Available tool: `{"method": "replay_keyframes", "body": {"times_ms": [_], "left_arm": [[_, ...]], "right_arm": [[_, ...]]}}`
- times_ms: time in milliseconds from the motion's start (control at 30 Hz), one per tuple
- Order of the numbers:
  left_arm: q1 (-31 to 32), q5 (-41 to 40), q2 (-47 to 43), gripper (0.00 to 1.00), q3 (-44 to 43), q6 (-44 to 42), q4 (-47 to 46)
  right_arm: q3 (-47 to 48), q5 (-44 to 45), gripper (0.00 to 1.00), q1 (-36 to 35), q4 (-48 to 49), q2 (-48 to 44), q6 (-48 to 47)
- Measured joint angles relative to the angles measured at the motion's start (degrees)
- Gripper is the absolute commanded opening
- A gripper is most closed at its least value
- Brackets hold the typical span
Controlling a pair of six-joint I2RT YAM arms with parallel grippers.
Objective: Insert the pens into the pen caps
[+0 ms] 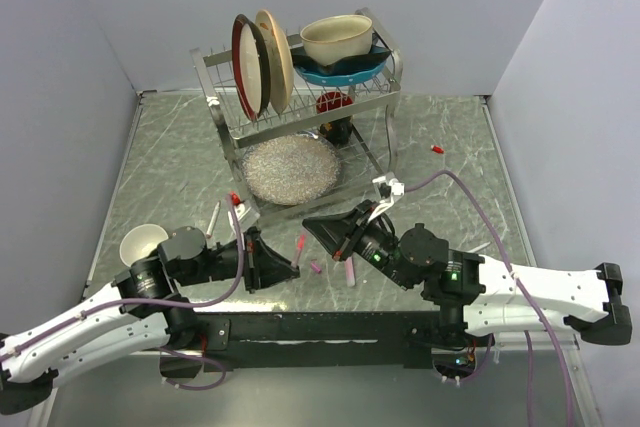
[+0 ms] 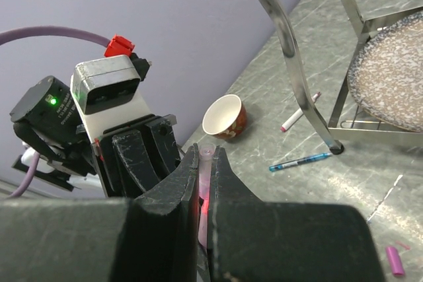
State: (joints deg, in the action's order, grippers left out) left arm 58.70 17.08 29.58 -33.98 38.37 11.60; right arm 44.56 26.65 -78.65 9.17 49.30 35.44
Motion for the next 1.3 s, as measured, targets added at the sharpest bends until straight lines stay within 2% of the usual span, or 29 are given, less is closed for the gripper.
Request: {"method": "replay_keyframes", "body": {"times_ms": [400,933,1300], "left_arm": [[0.0,0.0,2.3,0.01,-0.2,0.1,0.3],[0.4,-2.3,1.8,0.01,-0.5,0.1,0.0],[1.5,-3.3,5.2,0.01,-2.4,-1.1,5.7]], "right_arm": [[-1.4,6.4,0.0,-2.5,-0.2,0.0,-1.5],[-1.9,5.2,0.0,-3.1,0.9,1.9,3.7],[-7.8,1.7,0.0,-2.4,4.9,0.2,7.8]]}}
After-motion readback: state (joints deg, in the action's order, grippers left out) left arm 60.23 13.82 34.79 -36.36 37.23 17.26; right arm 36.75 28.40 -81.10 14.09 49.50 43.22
